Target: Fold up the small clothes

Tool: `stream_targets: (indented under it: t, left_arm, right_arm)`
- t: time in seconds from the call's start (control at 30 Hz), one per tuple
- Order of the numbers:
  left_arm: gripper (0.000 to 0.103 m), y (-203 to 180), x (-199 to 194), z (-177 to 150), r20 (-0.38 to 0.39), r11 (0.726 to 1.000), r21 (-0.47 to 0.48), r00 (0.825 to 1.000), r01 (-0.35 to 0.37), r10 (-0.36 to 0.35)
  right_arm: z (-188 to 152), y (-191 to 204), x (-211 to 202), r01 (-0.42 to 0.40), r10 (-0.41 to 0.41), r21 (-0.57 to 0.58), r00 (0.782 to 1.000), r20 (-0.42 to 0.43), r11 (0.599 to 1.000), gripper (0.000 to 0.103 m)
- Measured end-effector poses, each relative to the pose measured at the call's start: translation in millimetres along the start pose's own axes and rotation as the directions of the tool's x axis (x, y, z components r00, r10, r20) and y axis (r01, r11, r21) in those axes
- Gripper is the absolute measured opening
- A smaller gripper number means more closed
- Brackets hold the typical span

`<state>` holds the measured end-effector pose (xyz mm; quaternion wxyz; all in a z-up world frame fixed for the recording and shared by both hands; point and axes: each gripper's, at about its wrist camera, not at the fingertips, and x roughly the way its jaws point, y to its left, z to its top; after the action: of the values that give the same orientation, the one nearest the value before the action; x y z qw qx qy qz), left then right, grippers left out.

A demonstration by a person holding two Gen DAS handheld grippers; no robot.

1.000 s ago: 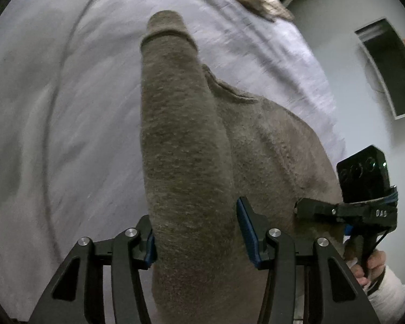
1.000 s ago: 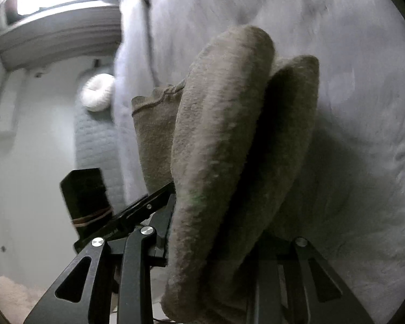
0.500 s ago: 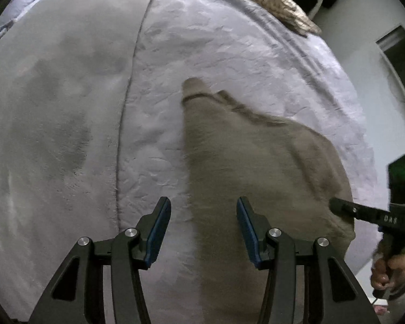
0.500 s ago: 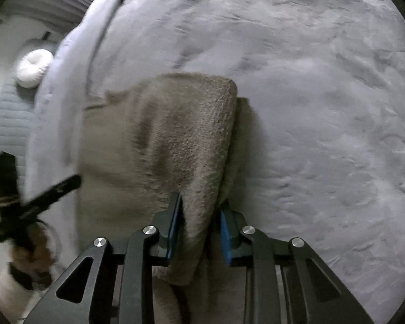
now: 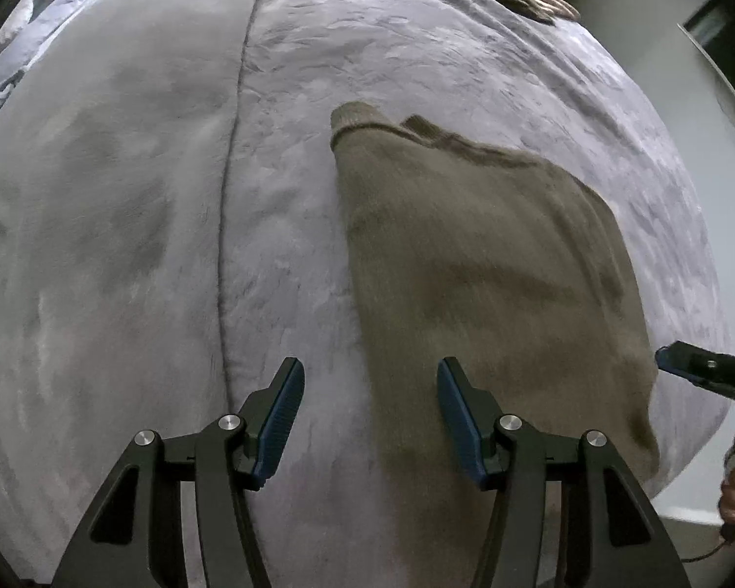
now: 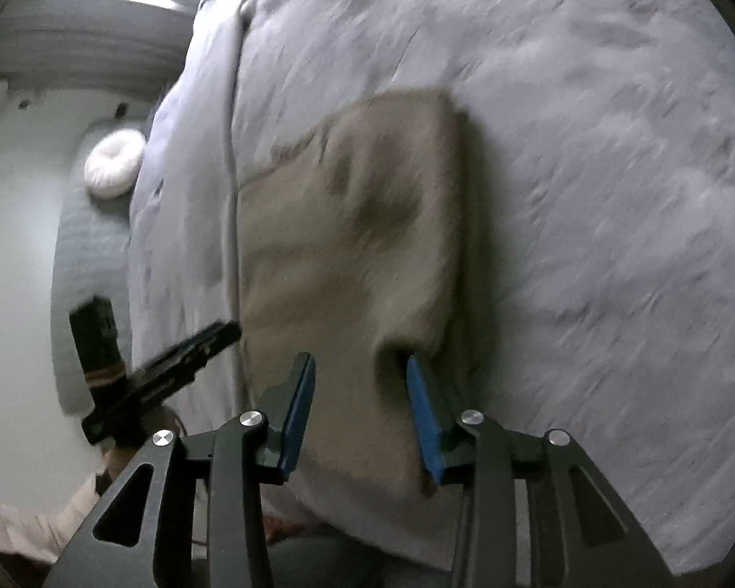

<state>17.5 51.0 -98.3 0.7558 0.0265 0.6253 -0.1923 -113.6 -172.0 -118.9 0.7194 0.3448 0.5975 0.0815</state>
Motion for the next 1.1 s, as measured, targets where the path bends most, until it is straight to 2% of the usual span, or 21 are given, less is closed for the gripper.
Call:
stream_targets:
  t: [0.07, 0.1, 0.13, 0.2, 0.23, 0.3, 0.37, 0.6, 0.7, 0.9, 0.97, 1.1]
  left_arm:
    - [0.058, -2.2, -4.2, -8.0, -0.010, 1.000, 0.015, 1.000, 0.002, -0.001]
    - [0.058, -4.4, -5.4, -13.0, -0.019, 1.000, 0.025, 1.000, 0.005, -0.004]
    - [0.058, -6.6, -5.1, -18.2, -0.032, 0.999, 0.033, 0.999, 0.003, -0.002]
    - [0.058, -9.7, -4.2, -28.8, -0.056, 0.999, 0.046, 0.998, -0.007, 0.010]
    - [0.058, -11.4, -2.9, -32.6, -0.061, 0.998, 0.053, 0.998, -0.016, 0.019]
    - [0.061, -13.8, -2.3, -39.5, -0.056, 0.998, 0.060, 0.998, -0.034, 0.037]
    - [0.069, -14.0, -1.6, -41.3, -0.063, 0.998, 0.048, 0.997, -0.046, 0.049]
    - [0.069, -13.0, -11.5, -48.1, -0.099, 0.996, 0.036, 0.992, -0.079, 0.082]
    - [0.069, -12.3, -17.5, -52.8, -0.114, 0.995, 0.037, 0.988, -0.096, 0.100]
    - [0.069, -10.9, -28.4, -61.9, -0.135, 0.994, 0.025, 0.985, -0.107, 0.110]
    - [0.069, -11.5, -30.1, -61.1, -0.140, 0.994, 0.020, 0.984, -0.106, 0.108]
    - [0.069, -11.6, -32.1, -61.2, -0.143, 0.995, 0.019, 0.984, -0.102, 0.104]
  right_arm:
    - [-6.6, 2.6, 13.6, 0.059, -0.060, -0.015, 0.997, -0.043, 0.998, 0.038]
    - [-9.1, 5.9, 24.9, 0.118, -0.120, -0.028, 0.991, -0.062, 0.993, 0.012]
    - [-9.4, 7.7, 30.6, 0.163, -0.166, -0.036, 0.984, -0.066, 0.986, 0.009]
    - [-13.3, 3.2, 36.7, 0.263, -0.266, -0.050, 0.963, -0.053, 0.963, 0.009]
    - [-13.3, -1.5, 40.3, 0.279, -0.281, -0.041, 0.958, -0.053, 0.959, 0.008]
    - [-15.0, -12.2, 46.3, 0.278, -0.277, 0.012, 0.959, -0.062, 0.961, 0.008]
    - [-16.4, -16.4, 48.1, 0.269, -0.267, 0.037, 0.962, -0.053, 0.962, 0.008]
    - [-23.9, 1.1, 53.2, 0.321, -0.320, 0.026, 0.946, -0.045, 0.947, 0.008]
    - [-14.1, 11.2, 58.9, 0.324, -0.321, 0.058, 0.946, -0.049, 0.944, 0.010]
    - [-24.6, 7.8, 43.5, 0.325, -0.320, 0.090, 0.945, -0.062, 0.942, 0.010]
    - [-19.0, 15.5, 52.1, 0.331, -0.326, 0.090, 0.943, -0.066, 0.939, 0.010]
    - [-18.9, 18.3, 43.5, 0.342, -0.336, 0.091, 0.939, -0.075, 0.935, 0.010]
